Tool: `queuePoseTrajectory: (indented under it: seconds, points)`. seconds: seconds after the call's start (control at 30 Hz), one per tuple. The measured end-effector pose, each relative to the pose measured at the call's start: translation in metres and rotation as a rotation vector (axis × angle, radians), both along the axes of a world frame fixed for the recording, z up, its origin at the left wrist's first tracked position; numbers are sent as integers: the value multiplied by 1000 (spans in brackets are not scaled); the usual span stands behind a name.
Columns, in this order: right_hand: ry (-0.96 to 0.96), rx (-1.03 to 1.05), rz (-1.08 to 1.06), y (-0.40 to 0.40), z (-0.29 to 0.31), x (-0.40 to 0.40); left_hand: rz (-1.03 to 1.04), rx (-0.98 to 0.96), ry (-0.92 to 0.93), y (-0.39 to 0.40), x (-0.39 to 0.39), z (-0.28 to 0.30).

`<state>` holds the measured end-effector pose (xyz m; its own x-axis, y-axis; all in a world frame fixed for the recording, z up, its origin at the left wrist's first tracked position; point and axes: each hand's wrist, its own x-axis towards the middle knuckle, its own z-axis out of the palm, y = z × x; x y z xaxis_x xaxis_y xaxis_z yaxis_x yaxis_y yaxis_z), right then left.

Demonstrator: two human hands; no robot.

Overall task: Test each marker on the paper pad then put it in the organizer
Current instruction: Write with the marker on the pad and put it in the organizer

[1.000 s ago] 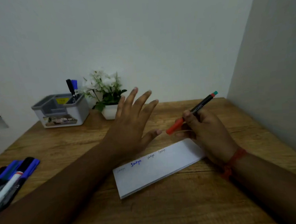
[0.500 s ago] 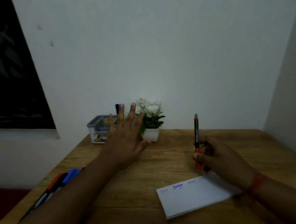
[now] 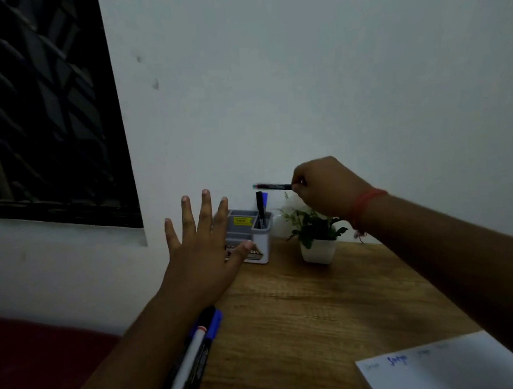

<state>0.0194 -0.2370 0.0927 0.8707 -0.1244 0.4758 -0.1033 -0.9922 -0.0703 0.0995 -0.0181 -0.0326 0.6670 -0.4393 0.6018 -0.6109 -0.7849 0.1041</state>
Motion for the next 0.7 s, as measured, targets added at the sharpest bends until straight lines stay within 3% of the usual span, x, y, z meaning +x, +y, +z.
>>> queuePoseTrajectory:
  seconds: [0.2,0.7]
  points:
    - [177,-240,-47,20,22,60,16,-7,90,7,9,2]
    - [330,-444,-128,47,32,92,23,78,171,10,0,5]
